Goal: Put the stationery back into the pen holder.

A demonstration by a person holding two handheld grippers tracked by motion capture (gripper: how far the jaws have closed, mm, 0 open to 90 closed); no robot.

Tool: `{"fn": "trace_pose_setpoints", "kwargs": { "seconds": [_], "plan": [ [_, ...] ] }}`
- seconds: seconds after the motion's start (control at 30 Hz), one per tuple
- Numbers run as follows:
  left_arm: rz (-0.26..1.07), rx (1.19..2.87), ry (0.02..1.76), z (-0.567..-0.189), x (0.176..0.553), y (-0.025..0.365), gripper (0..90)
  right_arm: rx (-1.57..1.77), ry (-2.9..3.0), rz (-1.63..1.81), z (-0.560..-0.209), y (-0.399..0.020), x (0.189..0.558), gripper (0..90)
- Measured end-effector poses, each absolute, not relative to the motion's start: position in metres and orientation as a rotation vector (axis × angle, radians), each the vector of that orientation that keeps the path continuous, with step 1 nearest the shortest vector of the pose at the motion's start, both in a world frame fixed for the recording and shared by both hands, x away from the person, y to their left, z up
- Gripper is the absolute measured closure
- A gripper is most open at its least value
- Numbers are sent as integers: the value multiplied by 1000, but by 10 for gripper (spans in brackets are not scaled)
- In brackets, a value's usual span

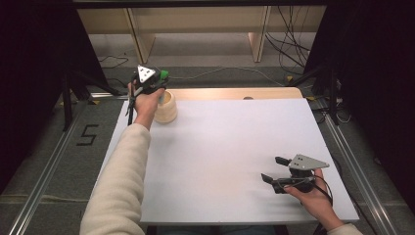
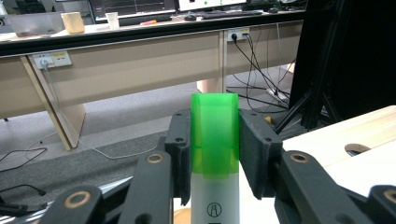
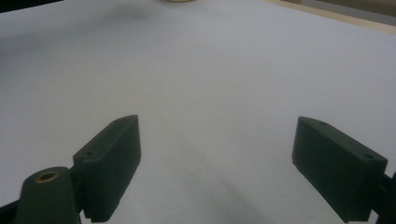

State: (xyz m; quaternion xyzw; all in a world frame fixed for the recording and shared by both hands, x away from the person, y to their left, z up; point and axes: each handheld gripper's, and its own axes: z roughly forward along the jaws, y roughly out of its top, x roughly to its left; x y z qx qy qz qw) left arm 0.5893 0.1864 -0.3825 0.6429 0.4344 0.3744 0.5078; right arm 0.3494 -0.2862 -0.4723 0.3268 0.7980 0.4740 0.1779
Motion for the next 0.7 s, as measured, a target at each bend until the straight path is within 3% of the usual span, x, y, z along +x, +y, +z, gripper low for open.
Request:
{"fn": "trace_pose_setpoints", "kwargs": {
  "seconds": [0.7],
  "plan": [
    [918,1585,1049,-391,597,185,668,926,2260,1343,-473,-286,350,163]
  ]
}}
